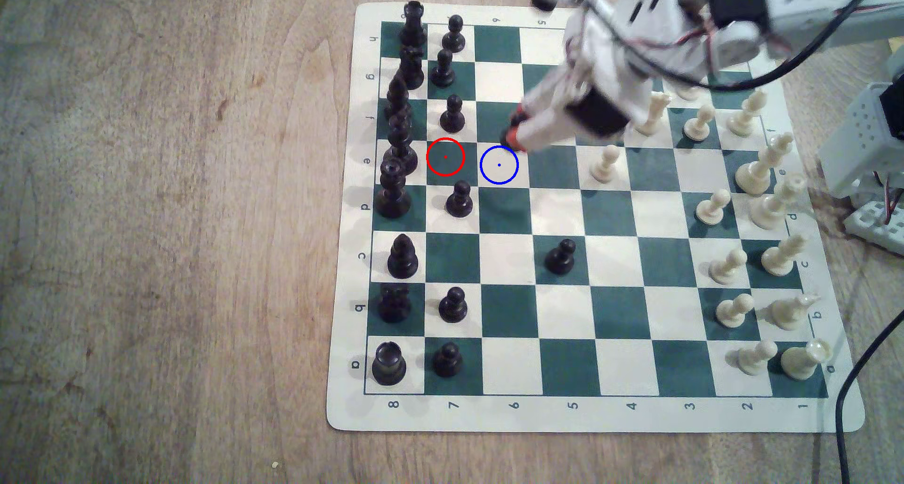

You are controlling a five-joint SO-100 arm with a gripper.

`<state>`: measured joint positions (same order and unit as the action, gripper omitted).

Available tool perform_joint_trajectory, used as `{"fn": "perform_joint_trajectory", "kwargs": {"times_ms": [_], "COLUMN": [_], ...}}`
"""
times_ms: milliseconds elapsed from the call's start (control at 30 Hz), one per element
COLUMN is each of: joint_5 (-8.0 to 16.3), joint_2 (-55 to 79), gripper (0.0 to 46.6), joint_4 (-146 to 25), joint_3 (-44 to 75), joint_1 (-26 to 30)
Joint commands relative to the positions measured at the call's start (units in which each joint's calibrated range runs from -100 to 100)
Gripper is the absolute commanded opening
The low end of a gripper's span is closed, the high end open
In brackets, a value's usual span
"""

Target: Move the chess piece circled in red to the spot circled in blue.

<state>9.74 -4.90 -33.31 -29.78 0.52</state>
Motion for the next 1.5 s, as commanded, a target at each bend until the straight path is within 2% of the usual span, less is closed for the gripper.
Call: {"fn": "perform_joint_trajectory", "kwargs": {"times_ms": [0,667,1100,1233,1267,1467], "joint_5": [0.15,0.29,-0.05,-0.54,-0.73,-2.05], "joint_2": [1.76,10.59,11.52,11.95,12.12,11.69], "gripper": [0.3,0.3,0.3,5.4,9.8,20.5], "joint_4": [1.94,4.72,4.56,3.0,2.43,1.61], "joint_3": [1.76,7.93,9.2,9.56,9.74,9.47], "joint_1": [0.23,-1.26,-1.81,-1.49,-1.42,-1.89]}}
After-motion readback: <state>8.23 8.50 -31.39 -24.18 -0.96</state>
